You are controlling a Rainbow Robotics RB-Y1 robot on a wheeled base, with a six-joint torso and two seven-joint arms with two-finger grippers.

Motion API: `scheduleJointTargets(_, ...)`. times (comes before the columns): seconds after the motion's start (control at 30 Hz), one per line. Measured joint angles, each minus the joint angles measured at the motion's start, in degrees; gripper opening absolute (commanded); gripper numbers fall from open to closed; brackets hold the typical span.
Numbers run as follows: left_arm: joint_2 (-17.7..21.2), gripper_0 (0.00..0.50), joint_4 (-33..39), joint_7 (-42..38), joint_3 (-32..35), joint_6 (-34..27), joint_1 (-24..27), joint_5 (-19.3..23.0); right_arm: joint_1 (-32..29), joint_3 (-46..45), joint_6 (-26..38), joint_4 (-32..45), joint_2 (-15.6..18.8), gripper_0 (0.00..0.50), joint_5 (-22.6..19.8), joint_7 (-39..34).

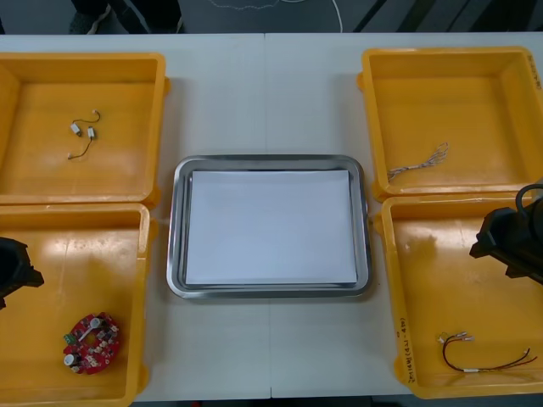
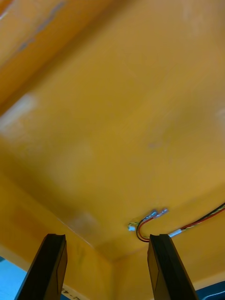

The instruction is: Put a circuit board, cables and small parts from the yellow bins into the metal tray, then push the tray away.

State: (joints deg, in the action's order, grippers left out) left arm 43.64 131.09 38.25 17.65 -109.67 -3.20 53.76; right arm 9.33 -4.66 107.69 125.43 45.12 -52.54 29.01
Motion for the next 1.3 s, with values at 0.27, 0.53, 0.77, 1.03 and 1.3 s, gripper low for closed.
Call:
scheduleJointTargets(0.27,-2.29,0.5,2.38,-0.01,0.0,1.25,-4.22,-2.46,-5.21,0.0,-6.18,-0.01,0.08,0.5,-0.59,-4.35)
scheduleJointTargets(0.53,-8.24,0.5,3.15,-0.01,0.0,5.93,-7.94,-8.96,-11.71,0.0,-11.01,1.78,1.28,0.5,-0.59,-9.67)
scheduleJointTargets(0.77,-11.58,0.5,3.19,-0.01,-0.43,7.22,-8.96,-14.67,-15.97,0.0,-11.69,4.73,1.88,0.5,0.37,-15.19)
scheduleJointTargets(1.03,-12.44,0.5,3.2,0.0,-2.39,10.42,-10.69,-17.52,-19.13,0.44,-15.66,4.82,1.95,0.5,2.43,-15.2)
scheduleJointTargets(1.3,-13.71,0.5,2.76,0.05,-4.65,14.35,-12.15,-19.58,-19.67,3.99,-17.42,4.82,1.95,0.5,5.11,-15.92)
